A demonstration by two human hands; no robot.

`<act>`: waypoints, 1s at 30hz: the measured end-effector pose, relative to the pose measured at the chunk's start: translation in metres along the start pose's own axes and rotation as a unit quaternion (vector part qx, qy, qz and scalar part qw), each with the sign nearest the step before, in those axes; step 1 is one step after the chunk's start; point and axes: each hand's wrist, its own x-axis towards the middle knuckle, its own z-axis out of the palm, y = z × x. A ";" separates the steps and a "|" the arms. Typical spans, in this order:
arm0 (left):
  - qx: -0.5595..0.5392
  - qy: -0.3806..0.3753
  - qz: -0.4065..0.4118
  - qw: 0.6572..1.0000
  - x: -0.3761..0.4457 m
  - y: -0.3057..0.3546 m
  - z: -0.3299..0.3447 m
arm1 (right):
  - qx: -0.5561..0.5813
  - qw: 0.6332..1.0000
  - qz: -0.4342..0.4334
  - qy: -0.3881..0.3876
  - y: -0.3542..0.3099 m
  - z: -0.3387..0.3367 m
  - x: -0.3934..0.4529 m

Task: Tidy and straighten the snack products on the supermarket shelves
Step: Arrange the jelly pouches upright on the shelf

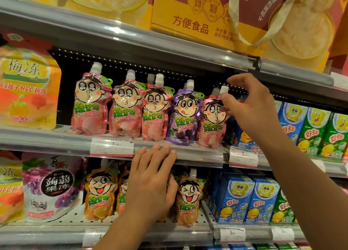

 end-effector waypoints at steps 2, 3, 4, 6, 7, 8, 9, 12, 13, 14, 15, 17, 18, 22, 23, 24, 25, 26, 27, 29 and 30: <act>-0.002 0.003 -0.001 1.000 0.000 0.000 0.000 | -0.016 0.999 -0.043 -0.003 -0.008 0.005 -0.002; -0.002 0.004 -0.002 1.000 0.000 0.001 0.000 | -0.020 0.998 -0.061 -0.020 -0.012 0.008 -0.002; -0.002 0.005 -0.002 1.000 0.000 0.001 0.000 | -0.029 0.996 -0.074 -0.046 -0.015 0.013 -0.001; -0.005 0.007 -0.003 1.000 0.000 0.002 0.000 | -0.061 0.990 -0.083 -0.099 -0.018 0.025 0.007; -0.007 0.009 -0.004 1.000 0.000 0.002 0.000 | -0.079 0.987 -0.082 -0.116 -0.019 0.031 0.011; -0.009 0.011 -0.004 1.000 0.000 0.002 0.000 | -0.091 0.985 -0.080 -0.127 -0.020 0.037 0.015; -0.010 0.012 -0.004 1.000 0.000 0.002 -0.001 | -0.097 0.983 -0.076 -0.135 -0.020 0.043 0.018; -0.010 0.006 -0.002 1.000 0.000 0.001 -0.002 | -0.126 0.980 -0.062 -0.141 -0.019 0.053 0.026; -0.010 0.002 -0.001 1.000 -0.001 0.001 -0.002 | -0.137 0.979 -0.060 -0.136 -0.018 0.054 0.028; -0.009 -0.002 0.000 1.000 -0.001 0.000 -0.002 | -0.145 0.979 -0.058 -0.128 -0.017 0.056 0.030; -0.007 -0.007 0.001 1.000 -0.001 0.000 -0.002 | -0.151 0.980 -0.058 -0.119 -0.017 0.057 0.032; -0.005 -0.014 0.001 1.000 -0.002 -0.001 -0.002 | -0.157 0.980 -0.058 -0.108 -0.016 0.058 0.033; -0.004 -0.015 0.001 1.000 -0.002 -0.001 -0.003 | -0.159 0.980 -0.058 -0.108 -0.015 0.059 0.033; -0.006 -0.018 -0.003 1.000 -0.003 -0.001 -0.003 | -0.116 0.986 -0.045 -0.110 -0.013 0.059 0.033; -0.007 -0.018 -0.003 1.000 -0.003 0.000 -0.003 | -0.105 0.987 -0.040 -0.113 -0.012 0.059 0.033; -0.006 -0.018 -0.004 1.000 -0.003 0.000 -0.002 | -0.098 0.988 -0.036 -0.115 -0.011 0.059 0.033; -0.007 -0.018 -0.004 1.000 -0.002 0.000 -0.002 | -0.090 0.989 -0.033 -0.115 -0.009 0.059 0.033; -0.008 -0.017 -0.004 1.000 -0.002 0.000 -0.001 | -0.077 0.990 -0.028 -0.114 -0.008 0.058 0.033; -0.008 -0.015 -0.004 1.000 -0.002 0.000 -0.001 | -0.059 0.991 -0.021 -0.114 -0.006 0.058 0.034; -0.007 -0.013 -0.003 1.000 -0.002 0.000 0.000 | -0.025 0.992 -0.009 -0.121 -0.004 0.056 0.035; -0.006 -0.013 -0.003 1.000 -0.002 -0.001 0.000 | -0.017 0.992 -0.008 -0.127 -0.004 0.055 0.035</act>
